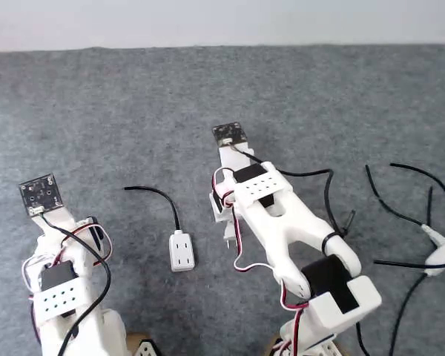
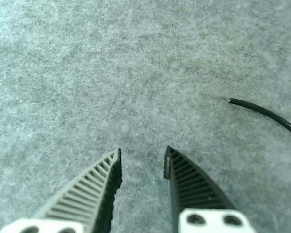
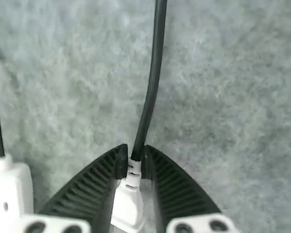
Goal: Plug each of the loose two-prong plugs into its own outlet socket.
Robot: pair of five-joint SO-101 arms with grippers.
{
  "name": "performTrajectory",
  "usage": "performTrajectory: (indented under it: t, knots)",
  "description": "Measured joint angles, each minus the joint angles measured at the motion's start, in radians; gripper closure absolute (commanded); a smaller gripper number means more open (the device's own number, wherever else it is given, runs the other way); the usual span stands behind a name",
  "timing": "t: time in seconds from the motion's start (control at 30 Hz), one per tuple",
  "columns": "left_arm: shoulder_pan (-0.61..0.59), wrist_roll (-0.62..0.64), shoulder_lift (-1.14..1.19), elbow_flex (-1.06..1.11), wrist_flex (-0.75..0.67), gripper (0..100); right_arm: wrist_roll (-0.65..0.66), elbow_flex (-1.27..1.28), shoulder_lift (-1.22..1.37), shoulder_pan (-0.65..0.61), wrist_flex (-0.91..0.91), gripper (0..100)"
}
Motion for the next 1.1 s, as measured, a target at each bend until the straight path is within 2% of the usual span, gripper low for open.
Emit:
performTrajectory:
  t: [0.07, 0.33, 0.57, 1.1]
  knots:
    - [0.000, 0.000, 0.000, 0.000, 0.000, 86, 0.011, 0.000, -0.002, 0.000, 0.018, 81.0]
    - [0.000, 0.000, 0.000, 0.000, 0.000, 86, 0.038, -0.034, -0.006, -0.014, 0.081, 87.0]
    - [0.000, 0.000, 0.000, 0.000, 0.000, 86, 0.046, -0.032, -0.006, -0.055, 0.080, 87.2]
    - [0.000, 0.000, 0.000, 0.000, 0.000, 86, 0.046, 0.015, -0.006, -0.028, 0.058, 87.3]
